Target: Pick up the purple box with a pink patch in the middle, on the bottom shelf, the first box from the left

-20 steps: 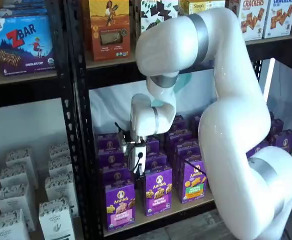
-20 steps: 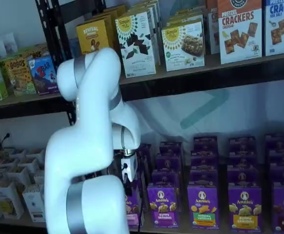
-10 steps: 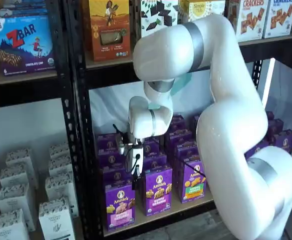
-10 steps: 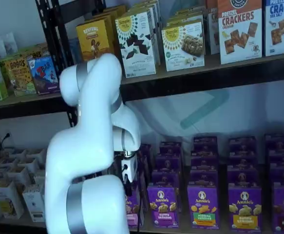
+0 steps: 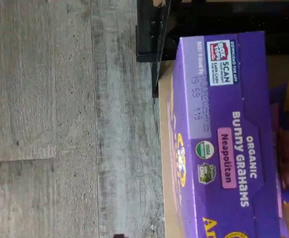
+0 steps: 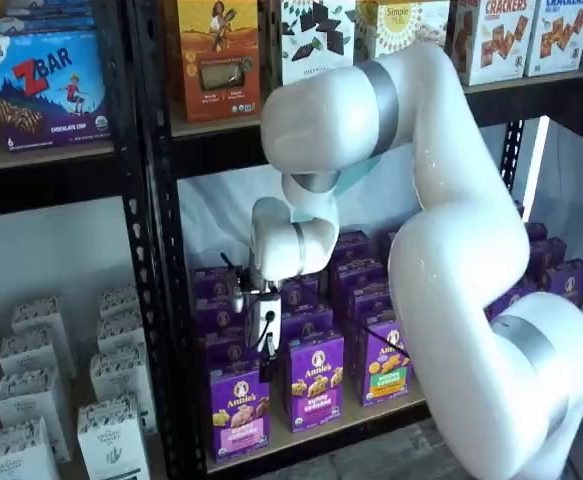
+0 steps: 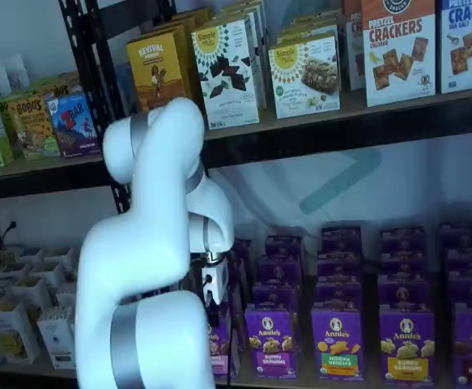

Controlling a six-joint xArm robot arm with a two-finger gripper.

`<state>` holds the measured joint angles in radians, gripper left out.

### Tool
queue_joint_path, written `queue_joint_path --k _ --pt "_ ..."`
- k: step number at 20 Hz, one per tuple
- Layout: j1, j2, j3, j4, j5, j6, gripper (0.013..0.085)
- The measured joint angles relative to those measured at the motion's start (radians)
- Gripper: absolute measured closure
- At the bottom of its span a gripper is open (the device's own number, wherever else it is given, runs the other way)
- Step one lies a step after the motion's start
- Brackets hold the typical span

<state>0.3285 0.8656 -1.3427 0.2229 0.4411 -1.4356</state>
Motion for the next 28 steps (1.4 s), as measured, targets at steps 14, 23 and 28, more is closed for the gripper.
queue_joint_path --k 14,23,28 --pt "0.018 0.084 -0.087 -0.027 0.018 0.043 0.0130" --pt "0.031 0.133 -0.119 -0.043 -0.008 0.069 0.0130" --pt "0.035 0.157 -0.144 -0.045 -0.006 0.074 0.0130"
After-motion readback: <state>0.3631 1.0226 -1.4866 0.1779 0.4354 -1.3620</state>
